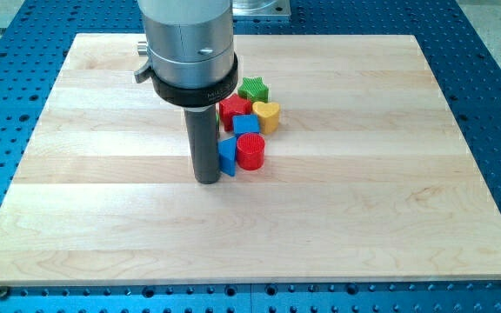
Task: Push the triangle to the bottom left corner
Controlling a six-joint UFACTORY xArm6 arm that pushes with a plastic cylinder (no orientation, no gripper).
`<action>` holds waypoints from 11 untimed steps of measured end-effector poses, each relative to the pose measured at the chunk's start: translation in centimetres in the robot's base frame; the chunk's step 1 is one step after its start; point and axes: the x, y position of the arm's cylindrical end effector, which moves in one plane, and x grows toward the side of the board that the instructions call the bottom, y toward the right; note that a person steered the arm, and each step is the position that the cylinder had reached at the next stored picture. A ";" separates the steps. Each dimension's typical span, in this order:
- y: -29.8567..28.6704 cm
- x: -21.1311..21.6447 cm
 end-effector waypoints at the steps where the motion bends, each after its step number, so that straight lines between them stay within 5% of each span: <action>1: -0.3 -0.1; 3: 3.4 1.6; 4: 9.4 -1.2; 5: 8.6 -2.9; 8: -11.7 0.3; 11: -14.1 10.2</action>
